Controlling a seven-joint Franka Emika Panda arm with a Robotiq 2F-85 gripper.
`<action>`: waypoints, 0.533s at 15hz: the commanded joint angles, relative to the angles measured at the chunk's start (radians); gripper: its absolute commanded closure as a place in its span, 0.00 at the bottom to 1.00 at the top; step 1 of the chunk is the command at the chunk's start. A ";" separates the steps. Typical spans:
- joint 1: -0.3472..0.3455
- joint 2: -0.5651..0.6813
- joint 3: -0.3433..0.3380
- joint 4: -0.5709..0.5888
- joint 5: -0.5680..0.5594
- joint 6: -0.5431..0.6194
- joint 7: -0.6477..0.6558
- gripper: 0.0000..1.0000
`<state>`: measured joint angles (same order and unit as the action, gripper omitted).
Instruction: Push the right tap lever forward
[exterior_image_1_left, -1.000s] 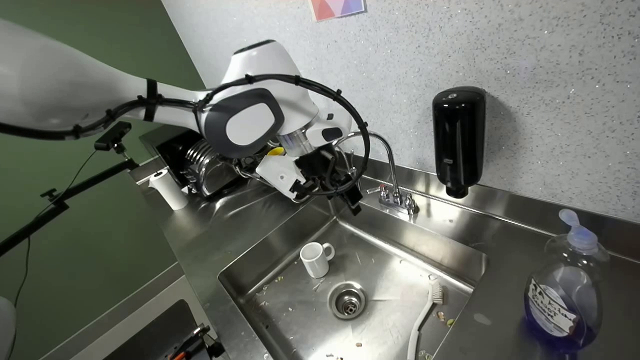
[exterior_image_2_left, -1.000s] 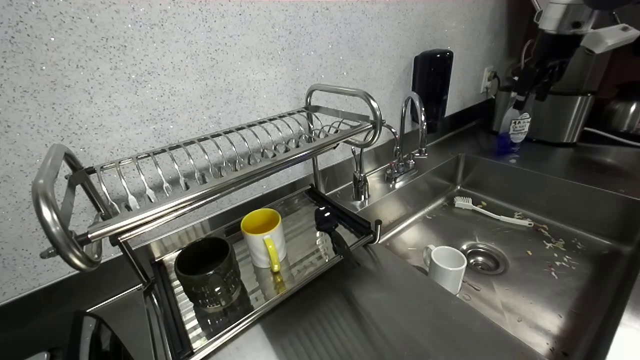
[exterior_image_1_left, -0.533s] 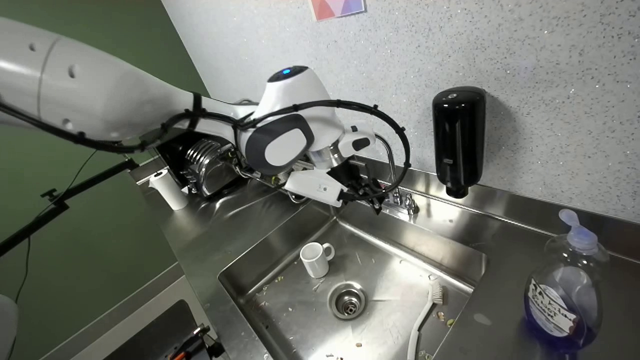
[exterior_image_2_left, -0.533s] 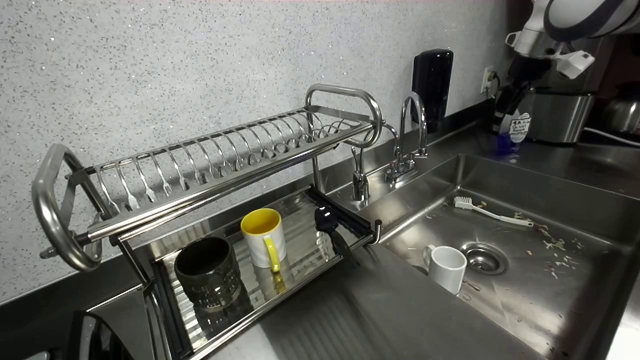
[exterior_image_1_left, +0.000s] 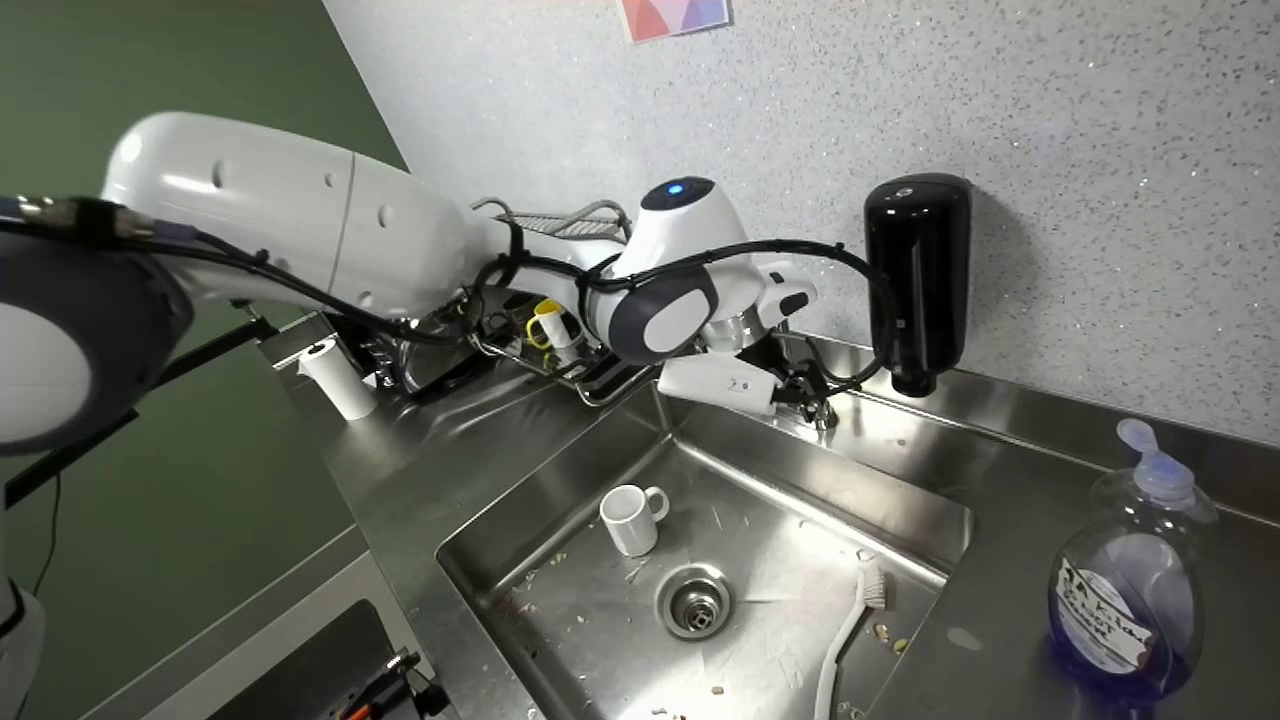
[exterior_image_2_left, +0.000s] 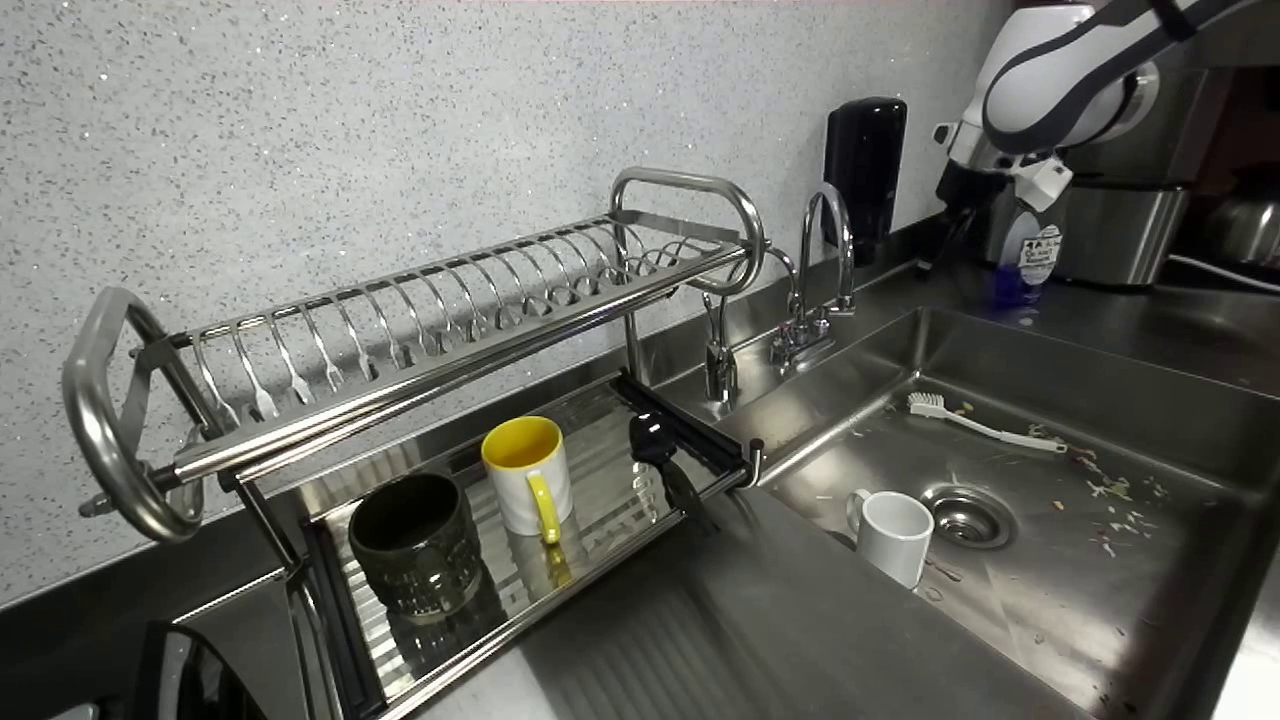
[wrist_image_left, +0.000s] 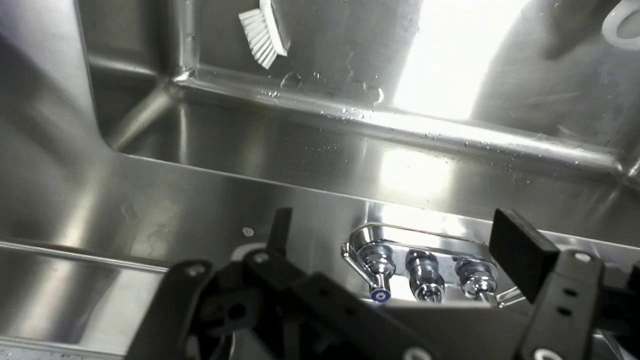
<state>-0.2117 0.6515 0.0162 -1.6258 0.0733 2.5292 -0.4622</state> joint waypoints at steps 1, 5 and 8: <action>-0.013 0.150 0.017 0.214 -0.008 -0.040 0.028 0.00; -0.013 0.157 0.018 0.197 -0.023 -0.009 0.027 0.00; -0.013 0.176 0.018 0.224 -0.023 -0.011 0.027 0.00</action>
<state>-0.2119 0.8267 0.0186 -1.4031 0.0690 2.5195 -0.4459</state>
